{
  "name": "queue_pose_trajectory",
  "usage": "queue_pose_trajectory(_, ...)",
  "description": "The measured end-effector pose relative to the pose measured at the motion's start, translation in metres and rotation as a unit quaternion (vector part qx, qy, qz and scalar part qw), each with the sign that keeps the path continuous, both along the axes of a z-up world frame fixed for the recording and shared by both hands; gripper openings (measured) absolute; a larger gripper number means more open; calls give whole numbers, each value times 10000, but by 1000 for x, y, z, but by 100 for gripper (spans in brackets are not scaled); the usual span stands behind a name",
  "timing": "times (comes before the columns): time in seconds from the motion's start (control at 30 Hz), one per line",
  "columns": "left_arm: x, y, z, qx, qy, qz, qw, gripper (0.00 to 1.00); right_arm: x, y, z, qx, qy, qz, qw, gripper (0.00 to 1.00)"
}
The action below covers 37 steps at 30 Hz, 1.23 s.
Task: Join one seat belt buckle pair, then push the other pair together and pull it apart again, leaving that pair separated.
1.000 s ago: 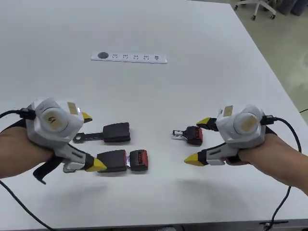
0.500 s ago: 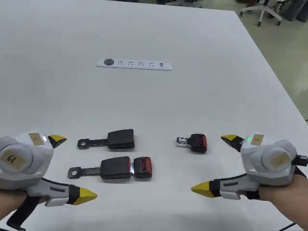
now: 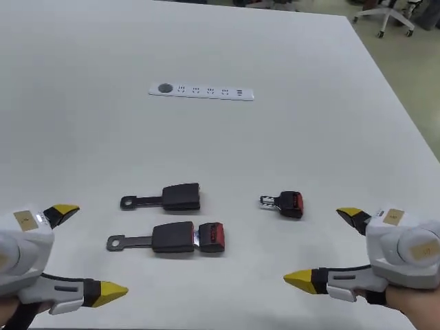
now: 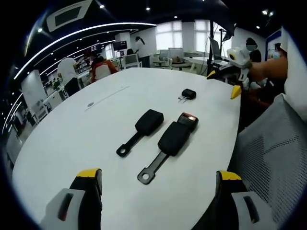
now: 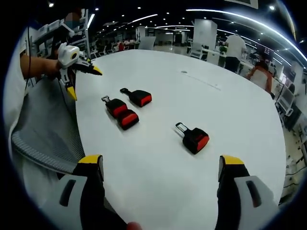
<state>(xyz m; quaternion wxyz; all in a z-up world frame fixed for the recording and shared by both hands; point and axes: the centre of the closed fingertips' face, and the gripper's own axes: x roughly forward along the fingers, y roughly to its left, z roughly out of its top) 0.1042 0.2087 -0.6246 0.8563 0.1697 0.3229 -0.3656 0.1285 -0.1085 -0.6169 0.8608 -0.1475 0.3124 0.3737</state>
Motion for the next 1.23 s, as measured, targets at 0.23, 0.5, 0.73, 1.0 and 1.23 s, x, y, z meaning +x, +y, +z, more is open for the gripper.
queue_pose_trajectory(0.23,-1,4,6,-40,-10,157,9999,100,-2,5,6,-22,-70,62,10000,100)
queue_pose_trajectory(0.5,-2,13,4,-88,-9,311,9995,100,0,2,9,25,-90,-21,10000,100)
queue_pose_trajectory(0.73,-2,10,8,-137,-1,310,9994,100,5,-3,15,-90,-173,-26,9998,100)
queue_pose_trajectory(1.0,-3,4,13,-139,-2,254,9996,100,4,-5,19,-130,-194,38,9997,100)
queue_pose_trajectory(1.23,3,6,13,-123,-42,198,9997,100,3,-7,18,-48,-136,-21,9999,100)
